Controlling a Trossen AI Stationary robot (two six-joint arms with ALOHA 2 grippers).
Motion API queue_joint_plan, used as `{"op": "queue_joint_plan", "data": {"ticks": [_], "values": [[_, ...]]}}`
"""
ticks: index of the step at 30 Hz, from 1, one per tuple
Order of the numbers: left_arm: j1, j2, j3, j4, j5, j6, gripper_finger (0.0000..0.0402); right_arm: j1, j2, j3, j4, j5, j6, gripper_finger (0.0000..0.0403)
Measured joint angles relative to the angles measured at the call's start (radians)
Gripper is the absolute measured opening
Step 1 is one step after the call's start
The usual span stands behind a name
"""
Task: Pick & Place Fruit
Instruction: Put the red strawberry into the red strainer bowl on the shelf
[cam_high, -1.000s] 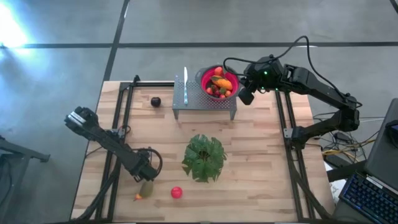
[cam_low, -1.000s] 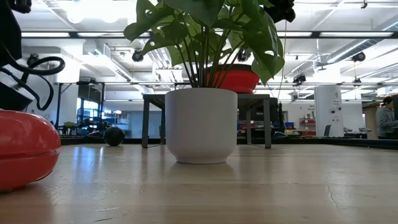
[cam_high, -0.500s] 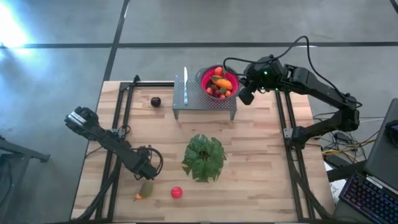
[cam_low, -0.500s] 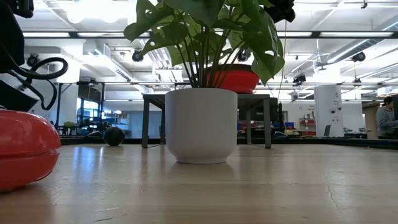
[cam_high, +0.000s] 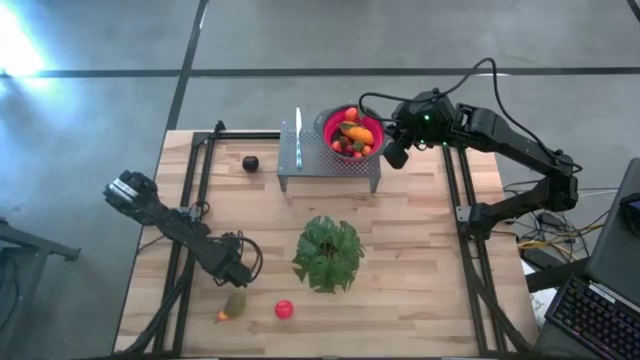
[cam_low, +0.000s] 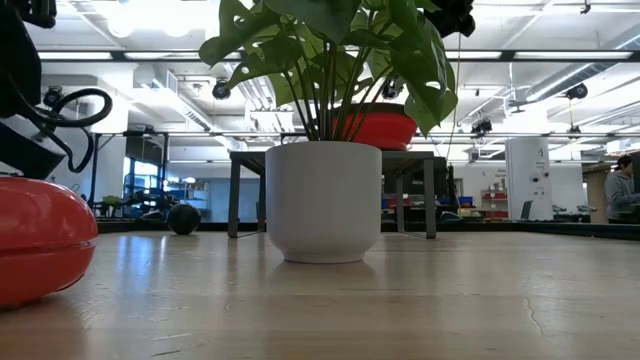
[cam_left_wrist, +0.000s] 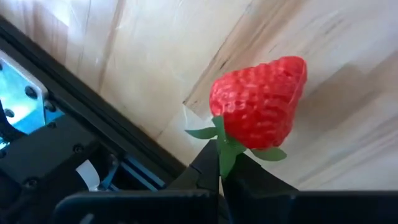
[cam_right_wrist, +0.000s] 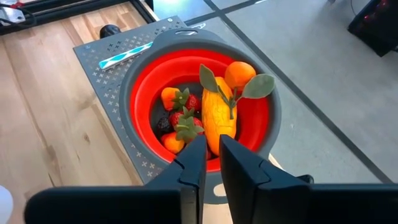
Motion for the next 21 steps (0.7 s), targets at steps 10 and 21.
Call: {"op": "queue_joint_plan", "data": {"ticks": [10, 21], "values": [[0.000, -0.126, 0.081, -0.003, -0.250, 0.007, 0.0005, 0.000, 0.000, -0.022, 0.001, -0.013, 0.014, 0.0041], [0.001, -0.315, 0.171, 0.110, -0.763, 0.131, 0.0005, 0.088, 0.000, -0.108, 0.131, -0.166, -0.017, 0.0085]]}}
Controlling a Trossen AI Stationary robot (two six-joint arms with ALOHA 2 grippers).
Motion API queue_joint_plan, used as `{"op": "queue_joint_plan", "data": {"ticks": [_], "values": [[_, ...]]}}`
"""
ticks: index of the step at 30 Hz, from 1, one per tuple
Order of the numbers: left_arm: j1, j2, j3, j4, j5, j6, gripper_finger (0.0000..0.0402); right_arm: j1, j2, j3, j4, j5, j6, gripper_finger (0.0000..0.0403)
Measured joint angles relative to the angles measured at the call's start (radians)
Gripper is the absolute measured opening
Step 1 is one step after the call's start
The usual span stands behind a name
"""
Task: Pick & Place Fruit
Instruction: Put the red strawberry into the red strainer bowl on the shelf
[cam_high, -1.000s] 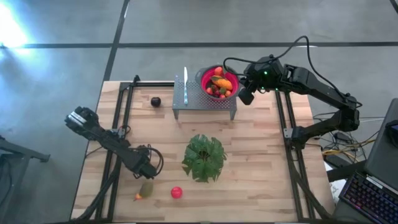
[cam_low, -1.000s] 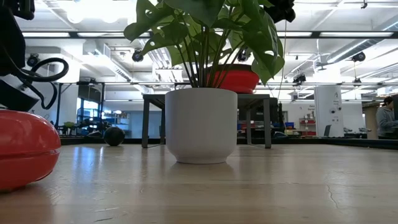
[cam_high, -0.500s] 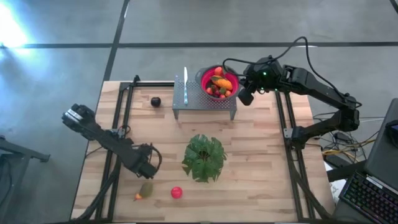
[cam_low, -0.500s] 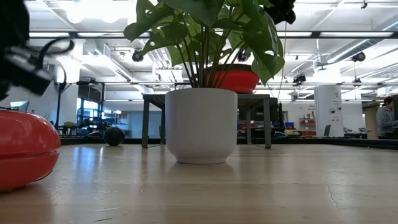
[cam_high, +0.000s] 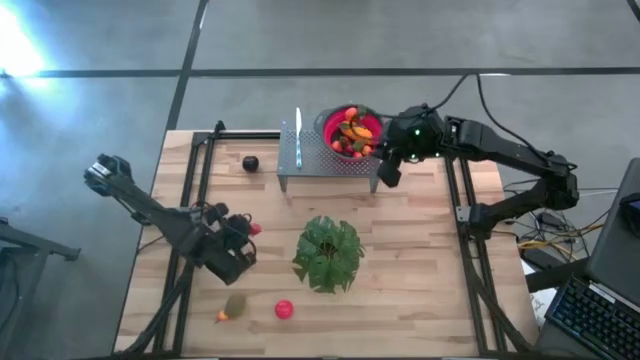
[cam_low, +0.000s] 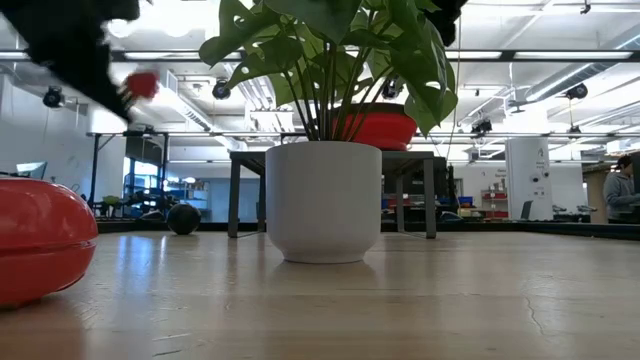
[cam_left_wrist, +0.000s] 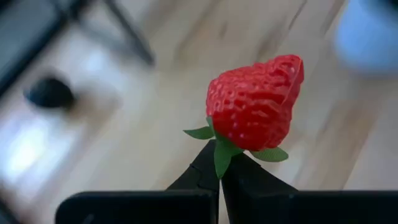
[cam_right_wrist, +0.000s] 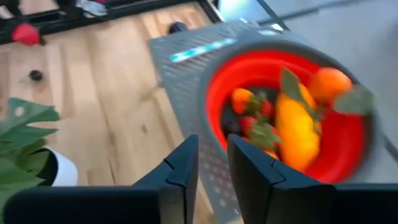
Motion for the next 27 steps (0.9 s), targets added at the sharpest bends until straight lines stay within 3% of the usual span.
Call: {"op": "queue_joint_plan", "data": {"ticks": [6, 14, 17, 20, 22, 27], "values": [[0.006, -0.054, -0.008, 0.291, -0.243, 0.277, 0.0005, 0.123, 0.000, -0.060, 0.136, 0.003, -0.047, 0.0115], [0.108, -0.044, -0.014, 0.720, -0.289, 0.725, 0.0005, 0.256, 0.001, -0.160, 0.376, 0.008, -0.123, 0.0158], [0.174, -0.026, -0.017, 0.889, -0.217, 0.884, 0.0005, 0.288, 0.003, -0.210, 0.477, 0.009, -0.160, 0.0174], [0.252, -0.001, -0.038, 1.094, -0.028, 1.015, 0.0005, 0.308, 0.003, -0.254, 0.569, 0.010, -0.178, 0.0189], [0.308, 0.014, -0.053, 1.201, 0.094, 1.056, 0.0005, 0.321, 0.003, -0.282, 0.605, 0.012, -0.192, 0.0198], [0.435, 0.036, -0.079, 1.336, 0.279, 1.059, 0.0005, 0.346, 0.003, -0.333, 0.702, 0.018, -0.230, 0.0219]]}}
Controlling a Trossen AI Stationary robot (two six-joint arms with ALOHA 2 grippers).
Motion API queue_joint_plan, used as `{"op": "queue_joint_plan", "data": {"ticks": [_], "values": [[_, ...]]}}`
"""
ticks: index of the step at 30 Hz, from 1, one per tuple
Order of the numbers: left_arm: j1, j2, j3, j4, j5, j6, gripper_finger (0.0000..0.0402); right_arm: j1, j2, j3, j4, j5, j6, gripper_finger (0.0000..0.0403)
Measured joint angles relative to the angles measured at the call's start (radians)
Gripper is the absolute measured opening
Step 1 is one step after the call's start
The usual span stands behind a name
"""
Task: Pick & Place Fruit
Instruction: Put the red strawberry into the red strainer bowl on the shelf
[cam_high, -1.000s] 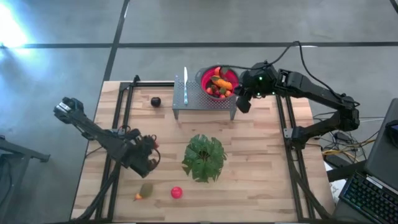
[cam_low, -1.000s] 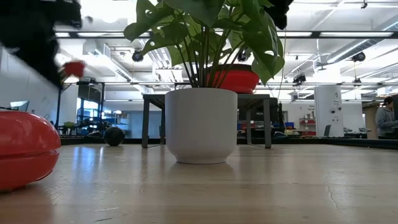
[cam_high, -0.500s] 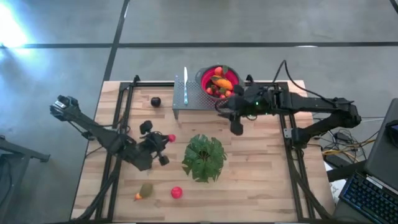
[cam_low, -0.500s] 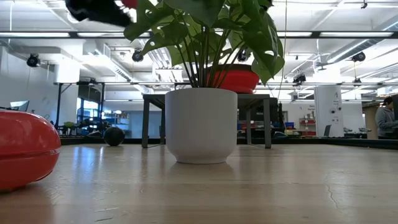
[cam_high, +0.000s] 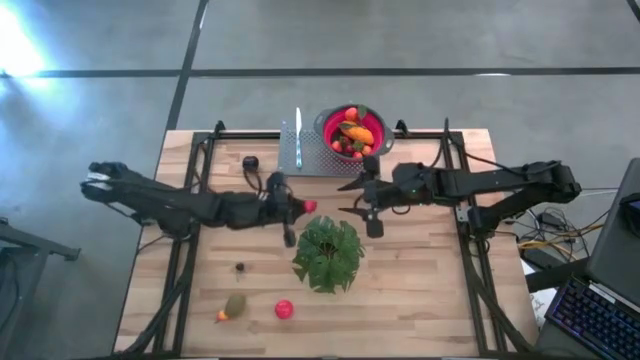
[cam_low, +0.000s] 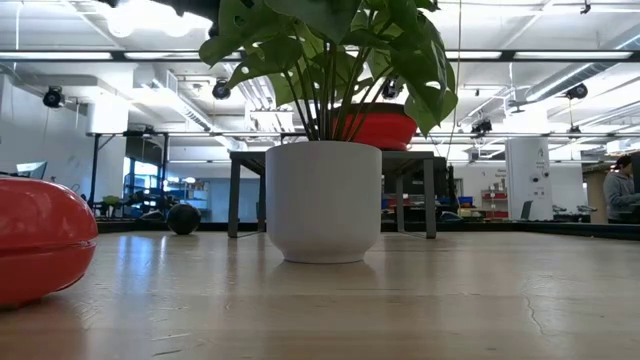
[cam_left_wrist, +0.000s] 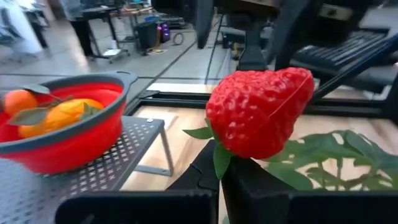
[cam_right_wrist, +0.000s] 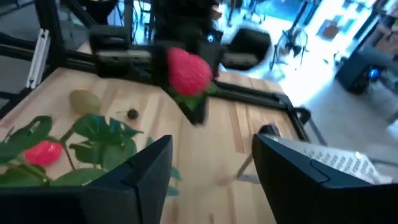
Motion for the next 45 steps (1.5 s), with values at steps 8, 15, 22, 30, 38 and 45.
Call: {"op": "queue_joint_plan", "data": {"ticks": [8, 15, 22, 30, 38, 45], "values": [[0.095, 0.075, -0.003, 0.133, 0.178, -0.034, 0.0005, 0.023, 0.000, -0.050, 0.148, 0.072, -0.048, 0.0270], [0.109, 0.165, 0.007, 0.260, 0.208, 0.006, 0.0005, 0.028, -0.001, -0.072, 0.160, 0.070, -0.043, 0.0309], [0.118, 0.218, 0.070, 0.269, 0.226, 0.051, 0.0005, 0.039, -0.001, -0.072, 0.161, 0.068, -0.054, 0.0324], [0.125, 0.298, 0.136, 0.288, 0.227, 0.115, 0.0005, 0.040, -0.001, -0.072, 0.160, 0.064, -0.051, 0.0305], [0.128, 0.294, 0.146, 0.313, 0.227, 0.138, 0.0005, 0.040, -0.001, -0.073, 0.142, 0.061, -0.043, 0.0257], [0.130, 0.292, 0.146, 0.319, 0.228, 0.140, 0.0005, 0.040, -0.001, -0.073, 0.146, 0.062, -0.044, 0.0204]]}}
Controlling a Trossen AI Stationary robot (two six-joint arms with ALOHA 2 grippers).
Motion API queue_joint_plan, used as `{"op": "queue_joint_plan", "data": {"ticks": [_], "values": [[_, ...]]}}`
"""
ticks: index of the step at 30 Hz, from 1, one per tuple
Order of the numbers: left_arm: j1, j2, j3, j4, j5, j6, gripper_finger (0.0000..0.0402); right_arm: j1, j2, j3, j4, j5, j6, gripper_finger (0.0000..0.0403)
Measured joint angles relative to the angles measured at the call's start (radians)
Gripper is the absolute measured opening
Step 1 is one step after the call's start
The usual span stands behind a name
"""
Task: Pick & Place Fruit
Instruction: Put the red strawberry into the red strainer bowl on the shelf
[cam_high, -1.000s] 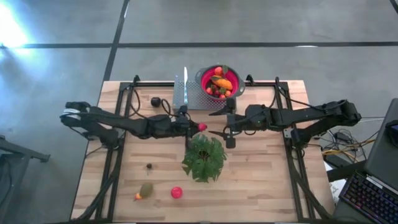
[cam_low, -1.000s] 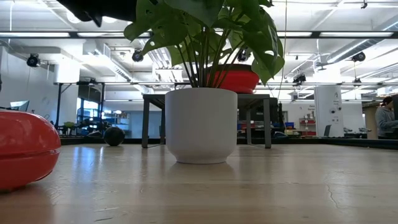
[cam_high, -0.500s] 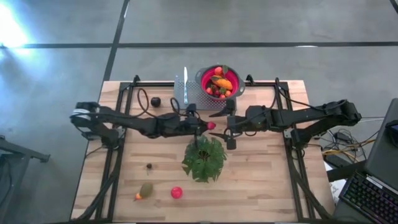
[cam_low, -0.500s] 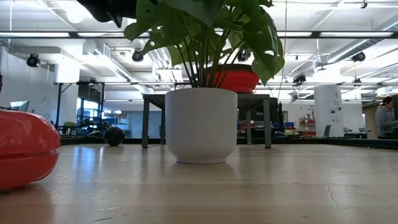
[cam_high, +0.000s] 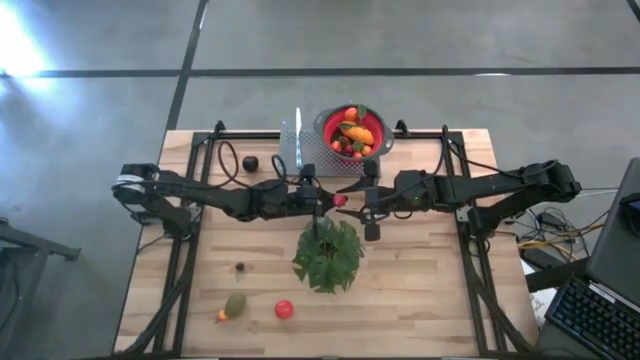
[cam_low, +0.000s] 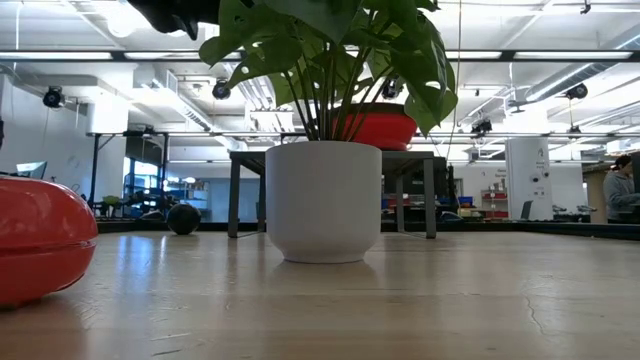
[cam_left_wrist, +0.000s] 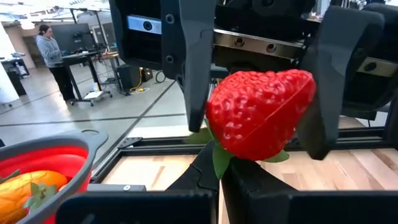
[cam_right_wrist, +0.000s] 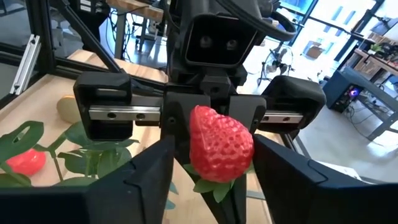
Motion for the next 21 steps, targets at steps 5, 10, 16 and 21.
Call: {"op": "queue_joint_plan", "data": {"ticks": [5, 10, 16, 21], "values": [[0.000, 0.000, 0.000, 0.000, 0.000, 0.000, 0.0005, 0.000, 0.000, 0.000, 0.002, 0.002, -0.001, 0.0169], [0.000, 0.000, 0.000, 0.000, 0.001, 0.000, 0.0005, 0.000, 0.000, 0.000, 0.003, 0.007, -0.002, 0.0139], [0.000, 0.000, 0.000, 0.000, 0.001, 0.000, 0.0021, -0.001, 0.000, 0.000, 0.003, 0.009, -0.002, 0.0139], [0.000, 0.000, 0.000, -0.002, 0.000, -0.003, 0.0038, -0.001, 0.000, 0.000, 0.003, 0.010, 0.001, 0.0146]]}}
